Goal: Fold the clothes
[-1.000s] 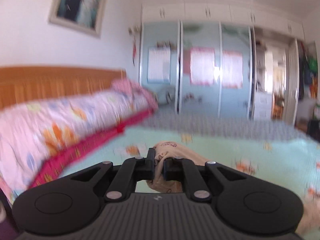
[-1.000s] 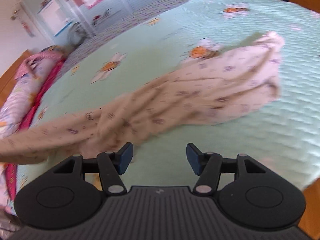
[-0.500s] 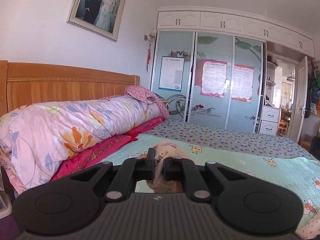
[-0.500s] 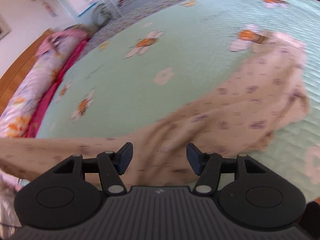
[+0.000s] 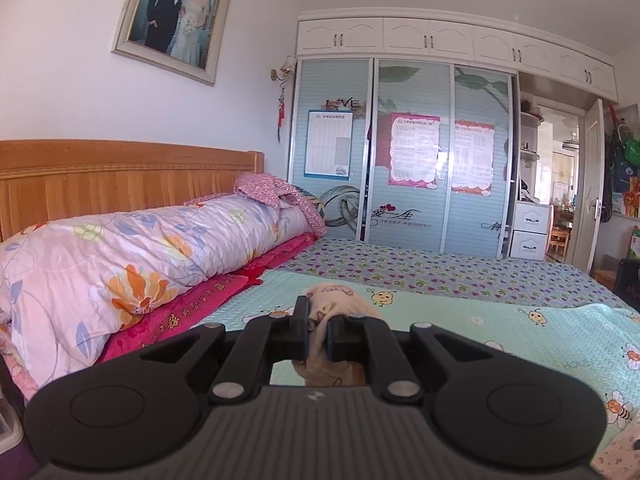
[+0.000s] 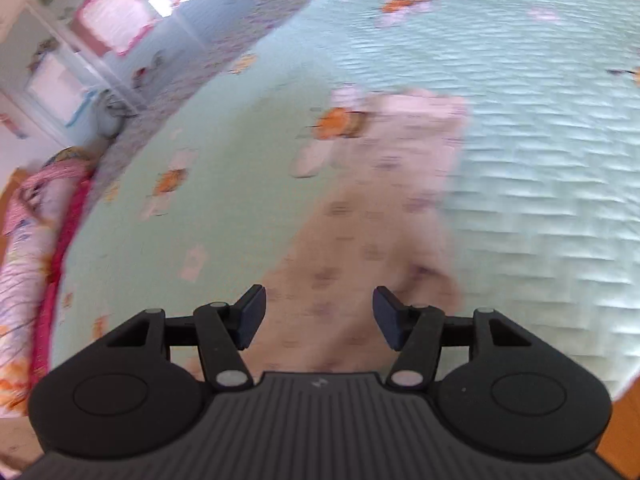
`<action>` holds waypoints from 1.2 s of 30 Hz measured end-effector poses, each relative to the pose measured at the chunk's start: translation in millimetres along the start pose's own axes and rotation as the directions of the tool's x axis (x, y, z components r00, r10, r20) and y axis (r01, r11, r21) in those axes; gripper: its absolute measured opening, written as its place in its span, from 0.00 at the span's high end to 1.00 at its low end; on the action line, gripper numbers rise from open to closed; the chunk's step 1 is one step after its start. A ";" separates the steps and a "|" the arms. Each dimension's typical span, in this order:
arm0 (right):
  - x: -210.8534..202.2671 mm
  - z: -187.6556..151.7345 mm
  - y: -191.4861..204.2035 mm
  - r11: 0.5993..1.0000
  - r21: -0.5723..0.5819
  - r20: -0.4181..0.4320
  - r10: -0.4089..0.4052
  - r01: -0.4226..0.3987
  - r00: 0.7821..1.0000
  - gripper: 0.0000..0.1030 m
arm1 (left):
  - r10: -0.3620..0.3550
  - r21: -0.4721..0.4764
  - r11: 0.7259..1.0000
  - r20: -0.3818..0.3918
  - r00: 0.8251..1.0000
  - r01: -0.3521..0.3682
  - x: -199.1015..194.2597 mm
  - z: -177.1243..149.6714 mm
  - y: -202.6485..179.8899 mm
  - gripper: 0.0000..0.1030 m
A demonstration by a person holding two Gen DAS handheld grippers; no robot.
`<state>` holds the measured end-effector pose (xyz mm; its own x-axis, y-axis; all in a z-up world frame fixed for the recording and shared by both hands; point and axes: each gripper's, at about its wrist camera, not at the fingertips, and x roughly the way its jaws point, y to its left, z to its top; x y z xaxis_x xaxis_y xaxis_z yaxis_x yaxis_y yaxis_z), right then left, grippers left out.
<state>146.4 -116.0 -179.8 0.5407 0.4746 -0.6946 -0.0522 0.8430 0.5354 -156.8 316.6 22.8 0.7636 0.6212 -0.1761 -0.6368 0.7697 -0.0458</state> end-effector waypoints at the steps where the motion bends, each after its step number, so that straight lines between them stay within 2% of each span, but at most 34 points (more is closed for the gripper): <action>1: 3.5 -3.9 14.1 0.999 -0.035 -0.024 0.040 -0.041 0.999 0.41 | -0.005 0.004 1.000 0.004 1.000 0.005 0.0 1.5 -3.1 0.92; 3: 11.9 -19.9 48.2 0.981 -0.146 -0.093 0.115 -0.128 0.989 0.41 | -0.015 0.012 1.000 0.006 1.000 0.015 1.3 3.2 -6.2 0.92; 6: 23.5 -55.0 101.0 0.916 -0.369 -0.146 0.113 -0.160 0.983 0.41 | -0.027 0.028 0.999 0.014 1.000 0.027 0.2 9.5 -8.6 0.92; 8: 37.4 -68.2 119.6 0.882 -0.466 -0.120 0.015 -0.070 0.993 0.41 | -0.028 0.030 0.999 0.028 0.999 0.027 -3.2 13.6 -6.9 0.92; 9: 50.0 -67.3 119.6 0.892 -0.450 -0.133 -0.030 -0.033 0.991 0.41 | -0.027 0.027 0.999 0.033 0.999 0.026 -4.5 14.7 -5.4 0.92; 11: 74.7 -62.6 117.8 0.904 -0.423 -0.151 -0.139 0.064 0.979 0.41 | -0.028 0.018 0.999 0.030 0.999 0.028 -5.0 13.0 -3.1 0.92; 13: 95.3 -60.0 117.8 0.892 -0.428 -0.153 -0.232 0.148 0.961 0.41 | -0.030 0.010 1.000 0.021 0.999 0.030 -4.1 8.9 -1.4 0.91; 14: 101.2 -61.8 117.8 0.886 -0.435 -0.149 -0.248 0.161 0.957 0.46 | -0.030 0.006 1.000 0.014 0.999 0.030 -2.8 6.4 -1.4 0.91; 15: 103.4 -64.0 115.7 0.883 -0.437 -0.141 -0.253 0.169 0.957 0.69 | -0.030 0.002 1.000 0.006 1.000 0.030 -1.7 4.2 -0.9 0.91; 16: 101.9 -64.3 111.2 0.890 -0.425 -0.134 -0.242 0.165 0.961 0.81 | -0.030 0.000 1.000 0.001 1.000 0.030 -0.4 2.5 -0.2 0.91; 17: 97.2 -60.3 105.2 0.910 -0.390 -0.139 -0.210 0.141 0.968 0.91 | -0.030 -0.001 1.000 -0.003 1.000 0.030 1.4 2.2 0.0 0.91; 18: 91.2 -56.0 97.9 0.928 -0.352 -0.139 -0.178 0.120 0.974 0.93 | -0.030 -0.003 1.000 -0.006 1.000 0.030 3.3 2.0 0.3 0.92; 20: 70.1 -45.1 77.3 0.960 -0.265 -0.106 -0.125 0.093 0.986 0.93 | -0.030 -0.010 0.999 -0.010 0.999 0.030 7.1 3.0 1.3 0.91; 23: 4.4 -28.6 44.8 0.983 -0.157 0.046 -0.089 0.095 0.995 0.94 | -0.036 -0.030 0.999 -0.002 0.999 0.036 9.7 8.9 3.6 0.91; 25: -49.6 -18.6 17.5 0.992 -0.079 0.163 -0.088 0.102 0.983 0.94 | -0.036 -0.039 0.999 0.010 0.999 0.037 7.1 8.8 4.1 0.91; 27: -96.5 -18.3 -14.7 0.988 -0.024 0.224 -0.143 0.152 0.964 0.93 | -0.041 -0.047 0.998 0.008 0.999 0.041 5.0 5.2 3.8 0.91; 28: -117.2 -19.2 -30.3 0.985 -0.001 0.236 -0.169 0.174 0.957 0.90 | -0.045 -0.052 0.998 0.000 0.999 0.045 5.1 2.9 3.3 0.91; 29: -130.1 -24.2 -42.4 0.981 0.003 0.211 -0.190 0.194 0.959 0.88 | -0.049 -0.053 0.997 -0.010 0.999 0.048 5.1 0.0 2.0 0.91; 32: -160.0 -49.7 -57.5 0.967 -0.027 0.211 -0.242 0.253 0.947 0.87 | -0.060 -0.053 0.997 -0.035 0.998 0.058 3.8 -7.9 -3.4 0.91; 34: -162.5 -62.3 -42.0 0.970 -0.102 0.216 -0.196 0.222 0.956 0.82 | -0.064 -0.052 0.997 -0.041 0.997 0.062 1.7 -9.3 -7.0 0.91; 36: -147.0 -65.4 -16.2 0.971 -0.173 0.198 -0.133 0.168 0.971 0.60 | -0.070 -0.053 0.996 -0.036 0.997 0.068 -2.3 -5.1 -7.5 0.91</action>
<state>12.9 -182.8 -117.8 0.6984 0.2987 -0.6504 -0.1048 0.9416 0.3199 -154.4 308.7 18.5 0.8020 0.5603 -0.2073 -0.5881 0.8013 -0.1095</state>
